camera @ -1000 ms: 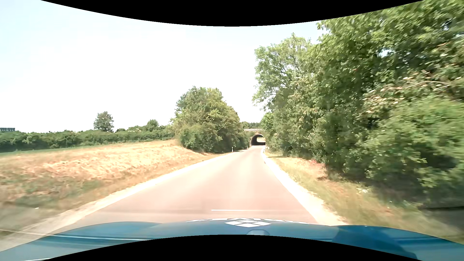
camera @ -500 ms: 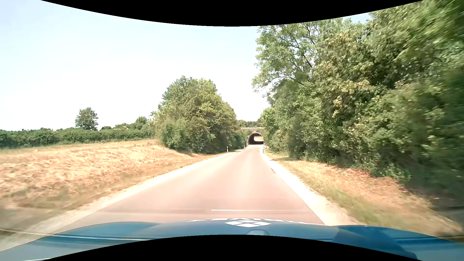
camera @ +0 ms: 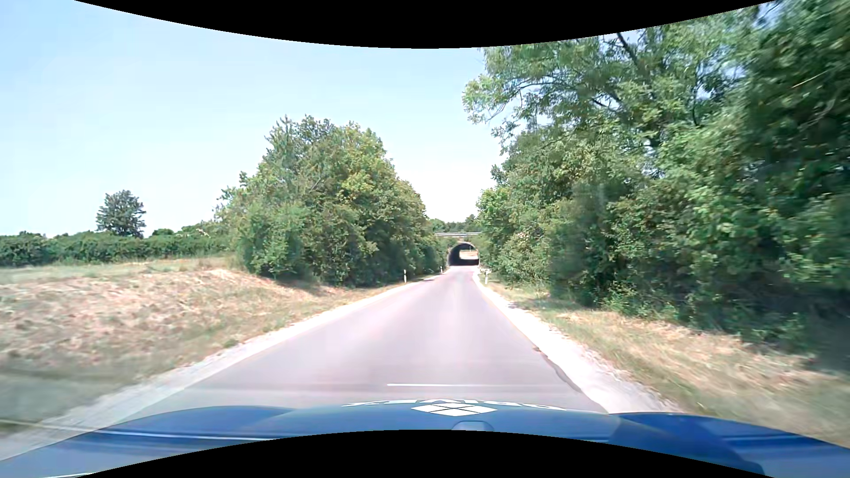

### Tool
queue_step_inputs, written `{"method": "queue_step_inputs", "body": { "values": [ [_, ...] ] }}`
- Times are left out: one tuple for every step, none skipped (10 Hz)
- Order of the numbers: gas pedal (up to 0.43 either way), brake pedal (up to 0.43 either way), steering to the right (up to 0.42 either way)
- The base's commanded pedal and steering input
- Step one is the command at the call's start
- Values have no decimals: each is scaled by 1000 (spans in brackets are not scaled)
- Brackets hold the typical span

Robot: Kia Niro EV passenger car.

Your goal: Follow the waypoints while adhering to traffic rules and regulations

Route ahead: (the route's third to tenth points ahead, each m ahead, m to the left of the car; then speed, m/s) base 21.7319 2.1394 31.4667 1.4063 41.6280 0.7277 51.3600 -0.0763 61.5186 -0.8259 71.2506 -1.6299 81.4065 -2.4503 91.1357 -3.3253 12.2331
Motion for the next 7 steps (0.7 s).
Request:
{"method": "queue_step_inputs", "body": {
  "values": [
    [157, 0, 19],
    [157, 0, 21],
    [157, 0, 21],
    [150, 0, 20],
    [150, 0, 17],
    [150, 0, 16],
    [150, 0, 14]
  ]
}}
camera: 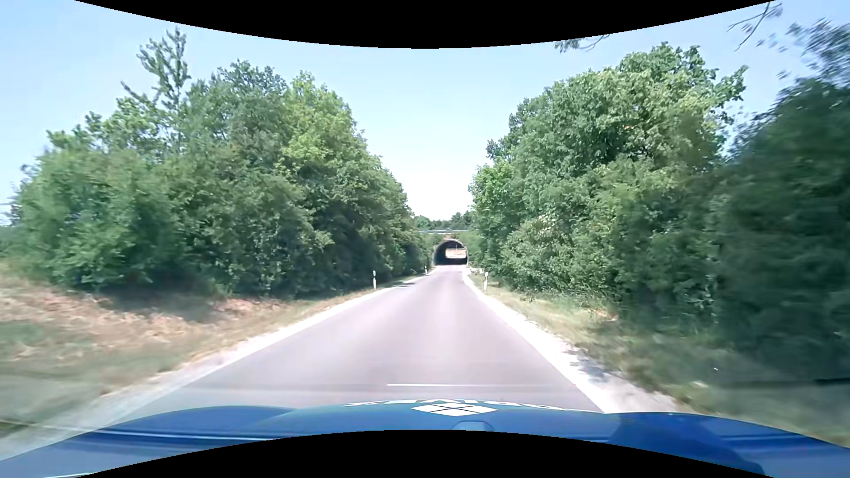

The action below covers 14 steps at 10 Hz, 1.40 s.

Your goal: Follow the waypoints while adhering to traffic rules and regulations

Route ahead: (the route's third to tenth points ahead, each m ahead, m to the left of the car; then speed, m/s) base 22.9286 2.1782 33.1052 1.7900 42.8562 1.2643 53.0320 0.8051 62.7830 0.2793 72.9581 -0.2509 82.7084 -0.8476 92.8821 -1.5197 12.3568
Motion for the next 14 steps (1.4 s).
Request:
{"method": "queue_step_inputs", "body": {
  "values": [
    [150, 0, 11],
    [150, 0, 10],
    [150, 0, 10],
    [150, 0, 9],
    [150, 0, 8],
    [150, 0, 6],
    [150, 0, 5],
    [150, 0, 5],
    [150, 0, 5],
    [138, 0, 5],
    [138, 0, 4],
    [138, 0, -3],
    [138, 0, -9],
    [138, 0, -11]
  ]
}}
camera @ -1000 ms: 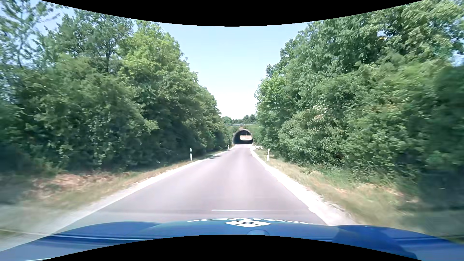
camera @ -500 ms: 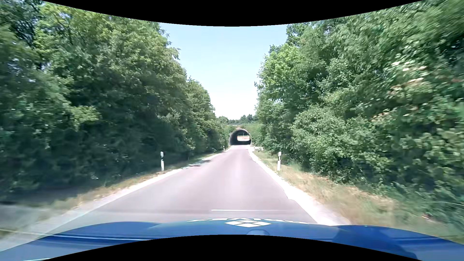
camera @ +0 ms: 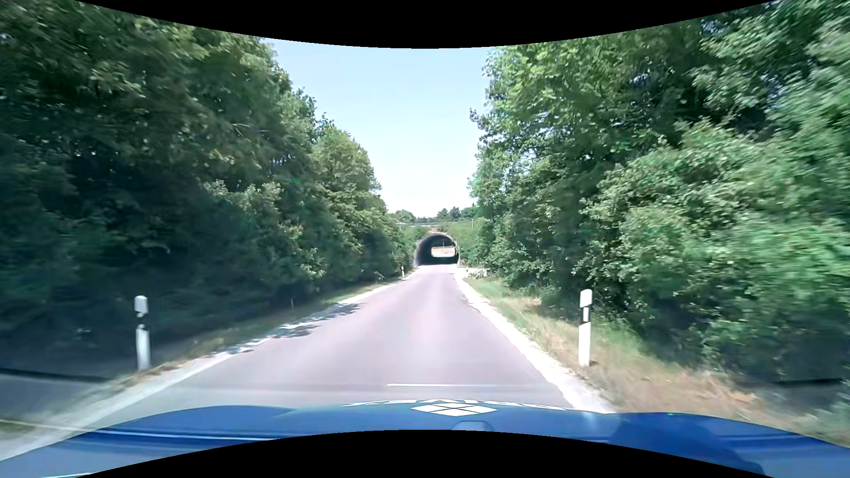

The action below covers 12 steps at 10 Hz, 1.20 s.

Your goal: Follow the waypoints while adhering to traffic rules and regulations

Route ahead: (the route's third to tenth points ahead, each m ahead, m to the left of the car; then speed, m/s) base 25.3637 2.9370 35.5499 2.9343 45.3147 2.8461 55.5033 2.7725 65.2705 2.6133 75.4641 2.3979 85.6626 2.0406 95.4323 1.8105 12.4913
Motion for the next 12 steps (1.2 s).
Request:
{"method": "queue_step_inputs", "body": {
  "values": [
    [138, 0, -10],
    [138, 0, -7],
    [138, 0, -6],
    [138, 0, -6],
    [138, 0, -6],
    [138, 0, -5],
    [138, 0, -4],
    [138, 0, -3],
    [138, 0, -2],
    [138, 0, -2],
    [138, 0, 0],
    [150, 0, 2]
  ]
}}
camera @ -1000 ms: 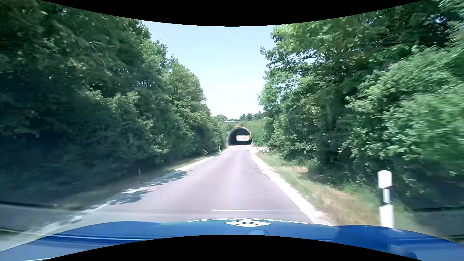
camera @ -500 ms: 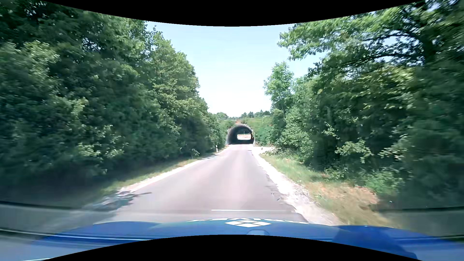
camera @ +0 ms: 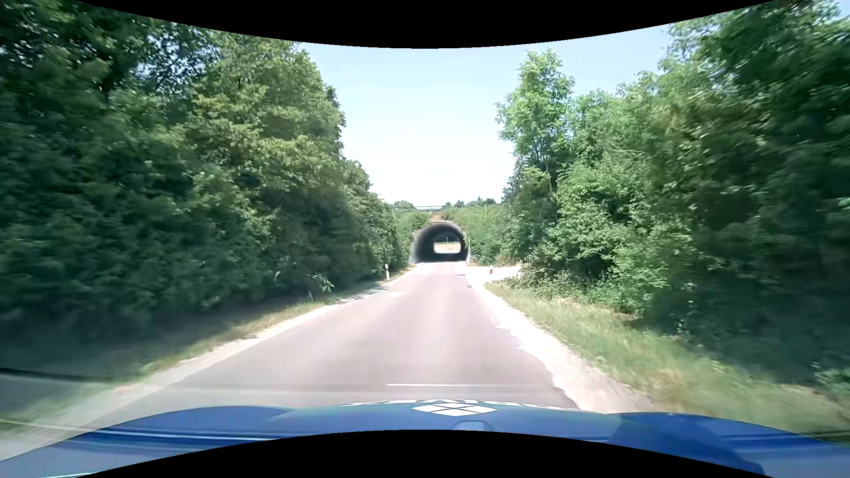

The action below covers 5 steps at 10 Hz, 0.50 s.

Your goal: Follow the waypoints while adhering to traffic rules and regulations

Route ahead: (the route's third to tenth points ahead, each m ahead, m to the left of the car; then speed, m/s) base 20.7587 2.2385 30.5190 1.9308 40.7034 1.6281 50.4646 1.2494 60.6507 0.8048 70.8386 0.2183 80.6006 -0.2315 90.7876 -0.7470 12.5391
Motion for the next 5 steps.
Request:
{"method": "queue_step_inputs", "body": {
  "values": [
    [150, 0, 3],
    [138, 0, 4],
    [138, 0, 4],
    [138, 0, 4],
    [130, 0, 5]
  ]
}}
